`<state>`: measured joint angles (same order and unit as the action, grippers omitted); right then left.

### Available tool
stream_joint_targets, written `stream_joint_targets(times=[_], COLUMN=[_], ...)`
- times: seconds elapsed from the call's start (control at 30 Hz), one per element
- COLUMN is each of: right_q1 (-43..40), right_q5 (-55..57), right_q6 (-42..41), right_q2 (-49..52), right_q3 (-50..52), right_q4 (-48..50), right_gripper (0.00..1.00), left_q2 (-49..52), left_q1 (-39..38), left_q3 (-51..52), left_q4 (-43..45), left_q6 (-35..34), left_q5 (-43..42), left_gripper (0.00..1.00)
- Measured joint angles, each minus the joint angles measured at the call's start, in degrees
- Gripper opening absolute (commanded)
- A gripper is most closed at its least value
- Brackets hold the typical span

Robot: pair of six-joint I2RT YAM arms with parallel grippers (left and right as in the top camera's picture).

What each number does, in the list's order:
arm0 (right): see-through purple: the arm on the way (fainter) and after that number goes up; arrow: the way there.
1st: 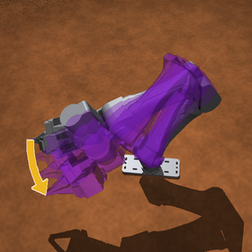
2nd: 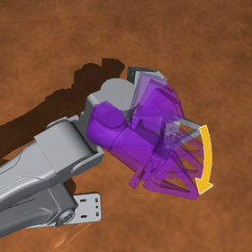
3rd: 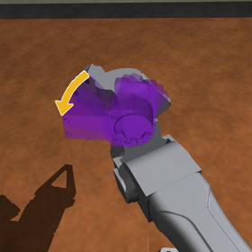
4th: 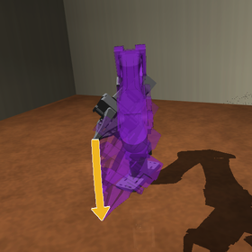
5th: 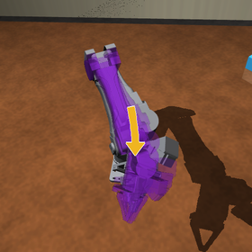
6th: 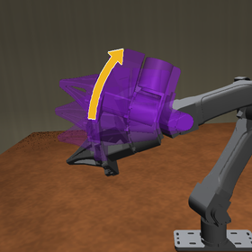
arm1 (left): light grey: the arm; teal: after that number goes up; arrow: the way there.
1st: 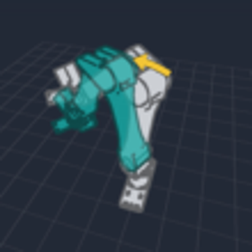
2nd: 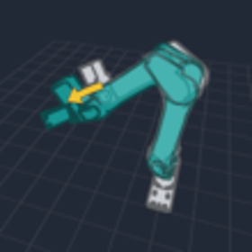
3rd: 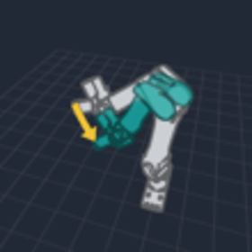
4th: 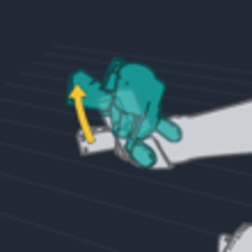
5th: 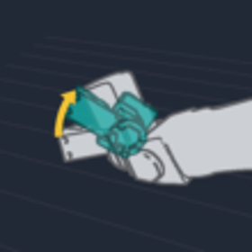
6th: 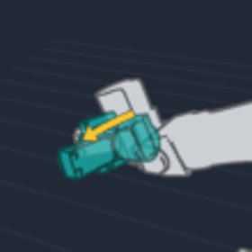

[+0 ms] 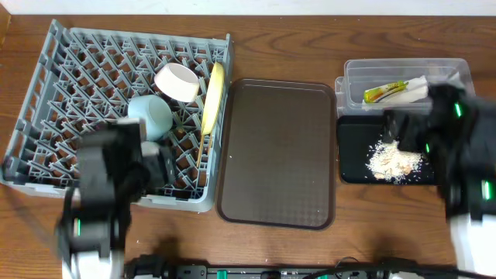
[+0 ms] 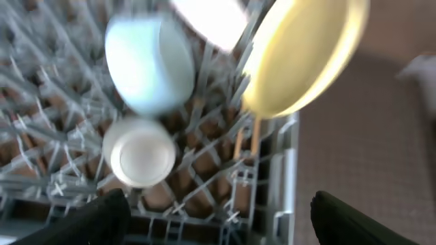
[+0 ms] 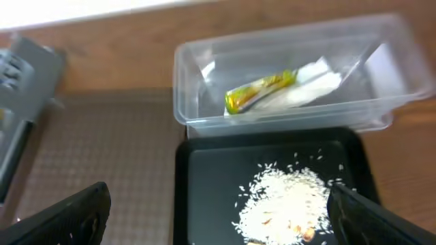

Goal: Sort waste into correct bins and load items into the dishwasher

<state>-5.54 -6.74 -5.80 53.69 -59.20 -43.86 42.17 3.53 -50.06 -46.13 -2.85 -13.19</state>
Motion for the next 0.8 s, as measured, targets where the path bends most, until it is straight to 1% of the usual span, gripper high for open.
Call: stream_joint_targets(times=[0.1, 0.17, 0.3, 0.4, 0.57, 0.8], right_q1=[0.00, 0.00, 0.00, 0.00, 0.00, 0.00], right_q5=[0.11, 0.13, 0.15, 0.20, 0.20, 0.20], right_q6=[-0.02, 0.00, 0.00, 0.02, 0.00, 0.00], right_q2=[-8.98, -11.61, -15.78, -17.29, -17.33, -17.33], right_q3=[4.35, 5.68, 7.10, 7.21, 7.28, 7.32], right_q4=[-0.98, -3.13, -11.56, -17.64, -25.14, -25.55], right_gripper=[0.99, 0.99, 0.99, 0.99, 0.99, 0.99], left_q2=[-10.43, -14.73, -21.14, -23.37, -23.69, -23.69], left_q1=[0.00, 0.00, 0.00, 0.00, 0.00, 0.00], left_q3=[2.32, 2.54, 2.60, 2.62, 2.73, 2.73], left_q4=[1.01, 1.36, 1.18, 1.16, 1.11, 1.14], left_q6=[0.13, 0.13, 0.13, 0.13, 0.13, 0.13], left_q5=[-0.63, -0.76, -1.16, -1.33, -1.49, -1.49], left_gripper=[0.88, 0.89, 0.88, 0.88, 0.88, 0.89])
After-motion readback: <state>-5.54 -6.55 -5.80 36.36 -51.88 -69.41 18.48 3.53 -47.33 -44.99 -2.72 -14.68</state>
